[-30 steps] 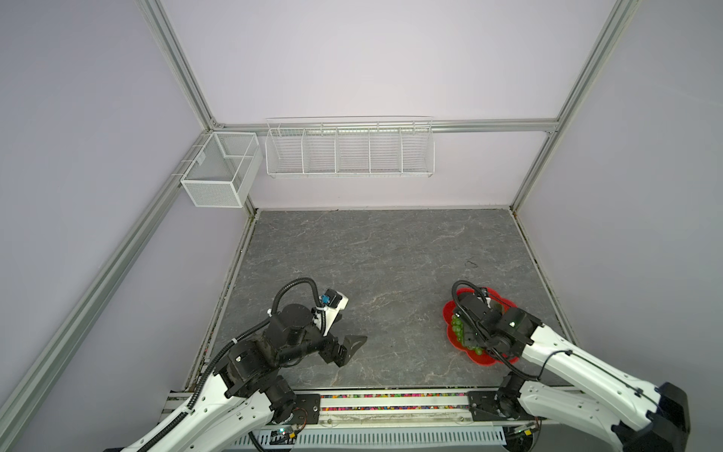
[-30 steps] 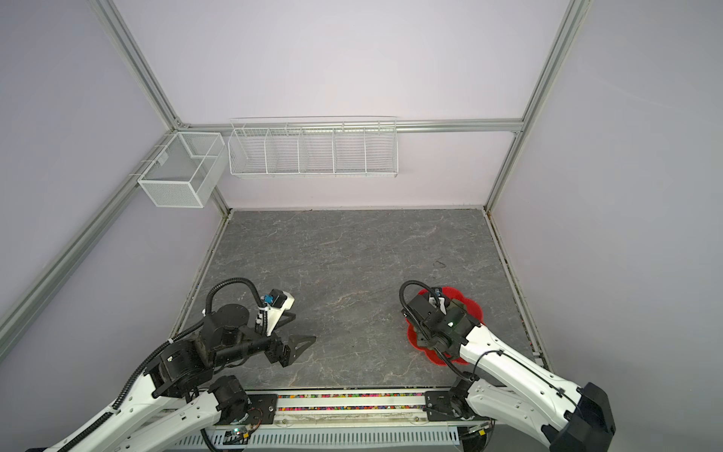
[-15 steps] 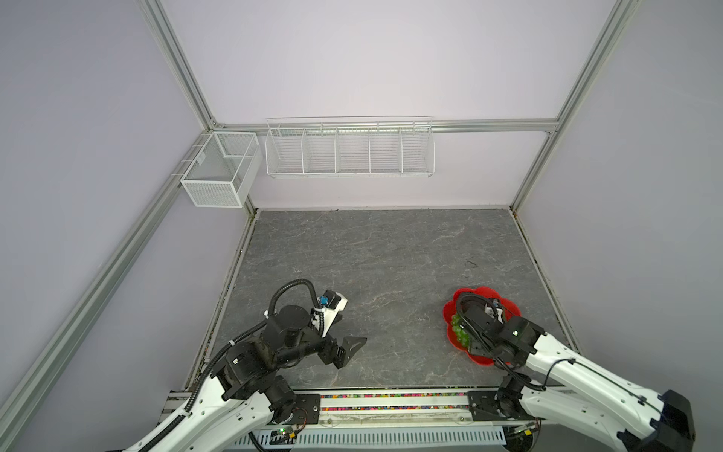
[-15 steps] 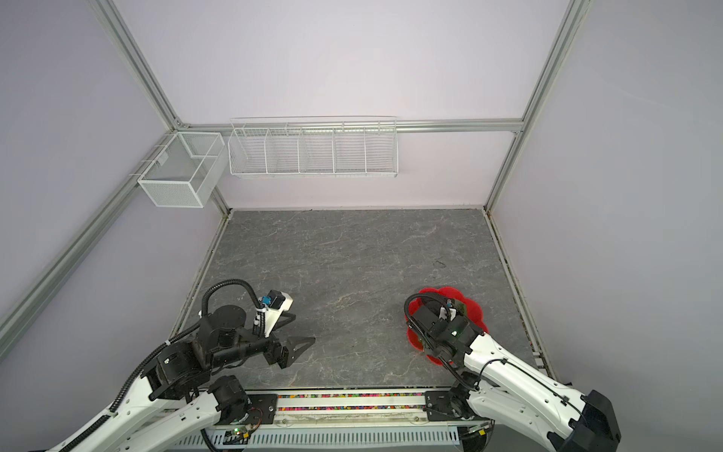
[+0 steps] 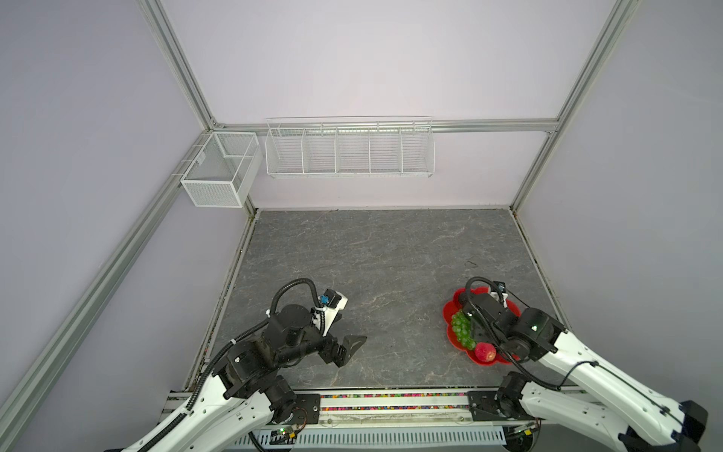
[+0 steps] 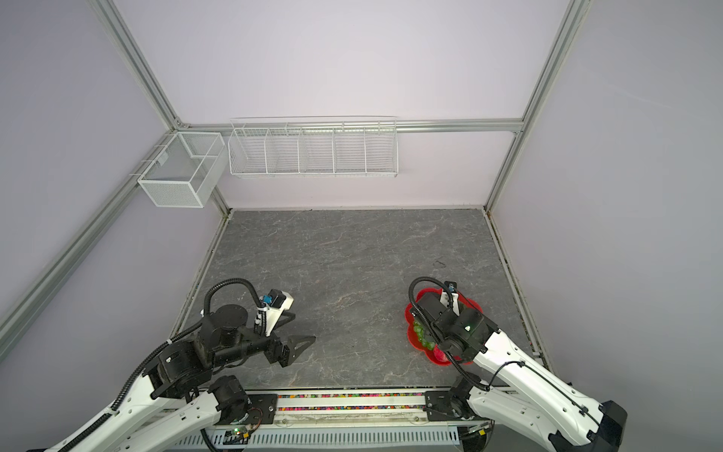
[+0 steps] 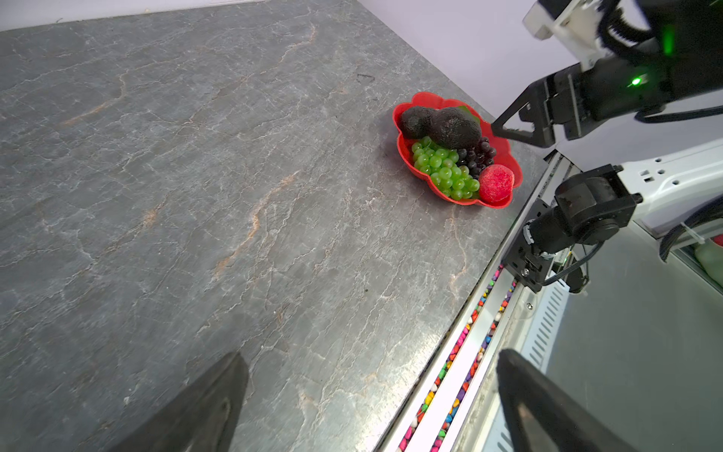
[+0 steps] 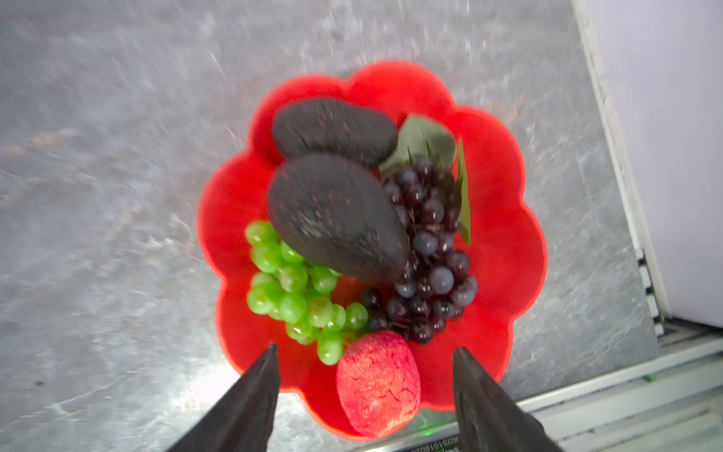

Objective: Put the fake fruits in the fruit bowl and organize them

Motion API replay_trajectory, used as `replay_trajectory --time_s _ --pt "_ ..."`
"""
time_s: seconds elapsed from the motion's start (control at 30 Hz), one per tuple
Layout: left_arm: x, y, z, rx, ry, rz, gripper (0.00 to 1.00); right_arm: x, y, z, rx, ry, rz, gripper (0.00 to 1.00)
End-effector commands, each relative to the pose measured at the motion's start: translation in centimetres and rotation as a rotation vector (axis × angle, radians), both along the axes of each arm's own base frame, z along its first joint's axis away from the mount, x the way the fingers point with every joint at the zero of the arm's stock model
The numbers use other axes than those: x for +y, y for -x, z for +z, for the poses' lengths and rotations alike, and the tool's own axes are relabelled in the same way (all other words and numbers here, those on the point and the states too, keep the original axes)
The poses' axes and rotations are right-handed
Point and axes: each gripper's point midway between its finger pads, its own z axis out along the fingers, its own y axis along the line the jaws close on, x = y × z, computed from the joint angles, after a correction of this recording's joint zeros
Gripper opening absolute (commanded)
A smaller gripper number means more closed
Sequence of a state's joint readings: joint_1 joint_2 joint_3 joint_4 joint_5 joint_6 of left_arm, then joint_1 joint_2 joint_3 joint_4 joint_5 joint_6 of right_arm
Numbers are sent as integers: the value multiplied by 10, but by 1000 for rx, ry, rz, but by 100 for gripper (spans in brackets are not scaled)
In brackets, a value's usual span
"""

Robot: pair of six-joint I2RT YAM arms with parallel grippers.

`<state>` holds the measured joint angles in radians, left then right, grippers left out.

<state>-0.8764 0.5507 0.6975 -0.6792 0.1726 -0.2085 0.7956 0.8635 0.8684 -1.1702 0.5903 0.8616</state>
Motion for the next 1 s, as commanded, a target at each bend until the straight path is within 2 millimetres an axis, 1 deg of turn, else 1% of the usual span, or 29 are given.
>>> replay_trajectory --time_s 0.0,0.07,0.13,0.2,0.23,0.27,0.3,0.33,0.37,0.4,0.43,0.47,0.53,0.6,0.63,0.7,0.73,0.83,0.9,0.97 --pt "5 -8 2 -13 -24 54 99 3 -25 41 -131 51 83 89" --pt "8 -19 5 -13 -32 118 99 12 -49 62 -205 53 141 88" --pt "13 -36 13 -32 -56 209 99 13 -79 76 -253 18 159 89" --pt "21 -62 32 -89 -104 336 99 1 -110 87 -319 -33 147 89" --pt "30 -74 41 -131 -130 414 99 -3 -123 91 -366 -63 158 89" --pt "40 -94 41 -171 -197 528 99 -10 -137 93 -417 -90 160 89" --pt "58 -110 46 -226 -244 666 99 -21 -149 90 -454 -114 149 89" --pt "74 -126 47 -292 -306 780 99 -29 -160 82 -473 -134 149 89" --pt "91 -138 47 -347 -361 884 99 -36 -167 66 -467 -138 147 89" --pt "112 -149 43 -386 -409 999 99 -45 -176 53 -472 -132 143 89" --pt "129 -159 39 -414 -430 1106 99 -48 -183 42 -484 -129 169 89" --pt "143 -166 25 -428 -456 1167 99 -50 -186 31 -486 -123 186 89" --pt "174 -179 4 -455 -469 1281 99 -52 -192 8 -492 -80 215 89" --pt "200 -182 -15 -461 -456 1358 99 -54 -192 -9 -488 -58 217 89" --pt "213 -181 -26 -459 -443 1385 99 -54 -190 -15 -494 -55 218 89" --pt "226 -180 -36 -477 -377 1406 99 -54 -186 -20 -527 -37 234 89" --pt "229 -179 -38 -480 -330 1396 99 -56 -183 -26 -541 -25 228 89" --pt "238 -183 -42 -489 -202 1388 99 -60 -176 -30 -629 13 220 89" --pt "248 -187 -51 -454 -182 1400 99 -59 -176 -31 -679 22 229 89" --pt "254 -194 -62 -417 -194 1407 99 -54 -182 -35 -680 -1 248 89"
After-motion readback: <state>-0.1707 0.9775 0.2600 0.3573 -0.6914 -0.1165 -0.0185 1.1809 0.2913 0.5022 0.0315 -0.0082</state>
